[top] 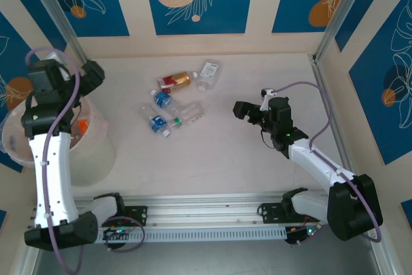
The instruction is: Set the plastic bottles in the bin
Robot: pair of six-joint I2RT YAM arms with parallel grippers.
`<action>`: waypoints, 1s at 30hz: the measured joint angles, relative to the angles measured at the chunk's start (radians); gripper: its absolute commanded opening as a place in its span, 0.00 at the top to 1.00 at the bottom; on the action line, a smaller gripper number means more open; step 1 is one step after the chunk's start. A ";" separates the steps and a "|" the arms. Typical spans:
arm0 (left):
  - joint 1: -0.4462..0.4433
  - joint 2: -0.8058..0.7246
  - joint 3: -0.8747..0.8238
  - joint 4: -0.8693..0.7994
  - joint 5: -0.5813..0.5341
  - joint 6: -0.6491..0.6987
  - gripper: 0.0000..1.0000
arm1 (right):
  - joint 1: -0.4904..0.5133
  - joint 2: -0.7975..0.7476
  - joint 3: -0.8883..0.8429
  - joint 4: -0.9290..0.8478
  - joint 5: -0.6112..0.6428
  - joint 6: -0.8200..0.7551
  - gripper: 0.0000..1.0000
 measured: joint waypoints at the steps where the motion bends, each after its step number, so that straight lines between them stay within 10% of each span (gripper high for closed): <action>1: -0.042 0.008 0.002 0.003 -0.022 0.004 0.00 | 0.000 0.000 0.000 0.000 0.000 0.000 0.00; 14: -0.620 0.193 -0.019 0.151 -0.388 0.051 0.00 | 0.011 -0.056 0.000 -0.023 -0.029 -0.024 0.00; 30: -0.550 0.343 -0.381 0.383 -0.365 -0.118 0.00 | 0.011 -0.147 -0.002 -0.100 0.005 -0.049 0.00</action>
